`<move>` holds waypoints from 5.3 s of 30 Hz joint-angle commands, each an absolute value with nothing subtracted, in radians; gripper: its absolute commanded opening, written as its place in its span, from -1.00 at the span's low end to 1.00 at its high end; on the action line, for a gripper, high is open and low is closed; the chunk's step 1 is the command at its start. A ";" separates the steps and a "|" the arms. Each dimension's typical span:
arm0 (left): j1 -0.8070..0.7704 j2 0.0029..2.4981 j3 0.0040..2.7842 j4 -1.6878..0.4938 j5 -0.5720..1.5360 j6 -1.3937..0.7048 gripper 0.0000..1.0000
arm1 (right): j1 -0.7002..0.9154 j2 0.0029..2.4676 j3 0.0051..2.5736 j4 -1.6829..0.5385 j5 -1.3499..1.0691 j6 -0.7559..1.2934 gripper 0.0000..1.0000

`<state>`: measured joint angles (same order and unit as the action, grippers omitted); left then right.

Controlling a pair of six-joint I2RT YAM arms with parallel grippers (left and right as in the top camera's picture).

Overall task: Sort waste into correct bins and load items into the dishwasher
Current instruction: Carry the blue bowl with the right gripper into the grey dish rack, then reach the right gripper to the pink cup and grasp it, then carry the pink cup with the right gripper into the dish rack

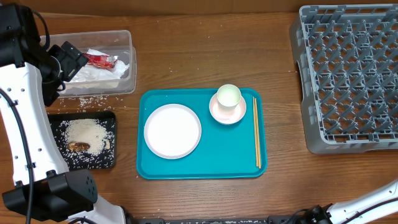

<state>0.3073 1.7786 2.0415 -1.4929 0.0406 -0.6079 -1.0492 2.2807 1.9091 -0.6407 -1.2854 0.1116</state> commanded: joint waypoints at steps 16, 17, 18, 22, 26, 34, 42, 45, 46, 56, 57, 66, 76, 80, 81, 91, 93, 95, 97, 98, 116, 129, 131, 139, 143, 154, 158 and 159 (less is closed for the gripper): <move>0.300 1.790 2.043 -1.491 0.041 -0.617 1.00 | -1.180 2.265 1.911 -0.921 -1.205 0.131 -0.13; 0.300 1.790 2.043 -1.491 0.041 -0.617 1.00 | -1.184 2.259 1.911 -0.933 -1.194 0.130 -0.07; 0.300 1.790 2.043 -1.491 0.041 -0.617 1.00 | -1.192 2.246 1.911 -0.945 -1.181 0.131 -0.06; 0.300 1.790 2.043 -1.491 0.041 -0.617 1.00 | -1.219 2.137 1.911 -0.965 -1.159 0.158 -0.06; 0.300 1.790 2.043 -1.491 0.041 -0.617 1.00 | -1.224 2.021 1.911 -0.986 -1.122 0.196 -0.03; 0.300 1.790 2.043 -1.491 0.041 -0.617 1.00 | -1.131 1.855 1.911 -1.010 -0.685 0.271 -0.03; 0.300 1.790 2.043 -1.491 0.041 -0.617 1.00 | -0.908 1.945 1.883 -0.992 -0.025 0.452 -0.72; 0.300 1.790 2.043 -1.491 0.041 -0.617 1.00 | -0.855 1.993 1.875 -1.008 -0.038 0.433 -0.78; 0.300 1.790 2.043 -1.491 0.041 -0.617 1.00 | -0.842 2.000 1.875 -1.017 -0.080 0.410 -0.82; 0.300 1.790 2.043 -1.491 0.041 -0.617 1.00 | -0.640 1.858 1.880 -1.104 -0.743 0.039 -0.48; 0.300 1.790 2.043 -1.491 0.041 -0.617 1.00 | -0.599 1.833 1.880 -1.142 -0.742 0.019 -0.39; 0.300 1.790 2.043 -1.491 0.041 -0.617 1.00 | -0.125 1.795 1.858 -1.376 -0.733 -0.136 1.00; 0.300 1.790 2.043 -1.491 0.041 -0.617 1.00 | 0.414 1.798 1.774 -1.156 0.025 0.375 0.36; 0.300 1.790 2.043 -1.491 0.041 -0.617 1.00 | 0.554 1.800 1.687 -1.051 0.263 0.492 0.05; 0.300 1.790 2.043 -1.491 0.041 -0.617 1.00 | 0.573 1.803 1.668 -1.034 0.303 0.517 0.02; 0.300 1.790 2.043 -1.491 0.041 -0.617 1.00 | 0.607 1.892 1.568 -0.889 0.172 0.587 -0.12; 0.301 1.790 2.043 -1.491 0.041 -0.617 1.00 | 0.621 1.922 1.568 -0.881 0.129 0.569 -0.16; 0.301 1.790 2.043 -1.491 0.041 -0.617 1.00 | 0.638 1.951 1.568 -0.885 0.136 0.568 -0.15; 0.301 1.790 2.043 -1.491 0.041 -0.617 1.00 | 0.648 1.979 1.568 -0.887 0.142 0.569 -0.15; 0.301 1.790 2.043 -1.491 0.041 -0.617 1.00 | 0.648 1.995 1.568 -0.888 0.150 0.569 -0.16; 0.299 1.790 2.043 -1.491 0.041 -0.617 1.00 | 0.614 1.998 2.008 -1.275 0.257 0.462 -0.92; 0.299 1.790 2.043 -1.491 0.041 -0.617 1.00 | -0.158 2.002 2.381 -1.400 -0.205 0.153 -0.93; 0.298 1.790 2.043 -1.491 0.041 -0.617 1.00 | -0.318 2.021 2.376 -1.401 -0.386 0.102 -0.92; 0.300 1.790 2.043 -1.491 0.041 -0.617 1.00 | -0.754 2.172 2.375 -1.231 -1.025 -0.057 -0.92; 0.300 1.790 2.043 -1.491 0.041 -0.617 1.00 | -0.823 2.272 2.375 -1.083 -1.079 -0.052 -0.92; 0.300 1.790 2.043 -1.491 0.041 -0.617 1.00 | -0.829 2.500 2.375 -0.732 -1.135 0.098 -0.92; 0.300 1.790 2.043 -1.491 0.041 -0.617 1.00 | -0.836 2.558 2.375 -0.701 -1.135 0.186 -0.92; 0.300 1.790 2.043 -1.491 0.041 -0.617 1.00 | -0.839 2.568 2.375 -0.704 -1.135 0.193 -0.92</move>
<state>0.3073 1.7786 2.0415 -1.4929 0.0406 -0.6079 -0.8291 2.5240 2.3627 -0.7082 -1.0973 0.1246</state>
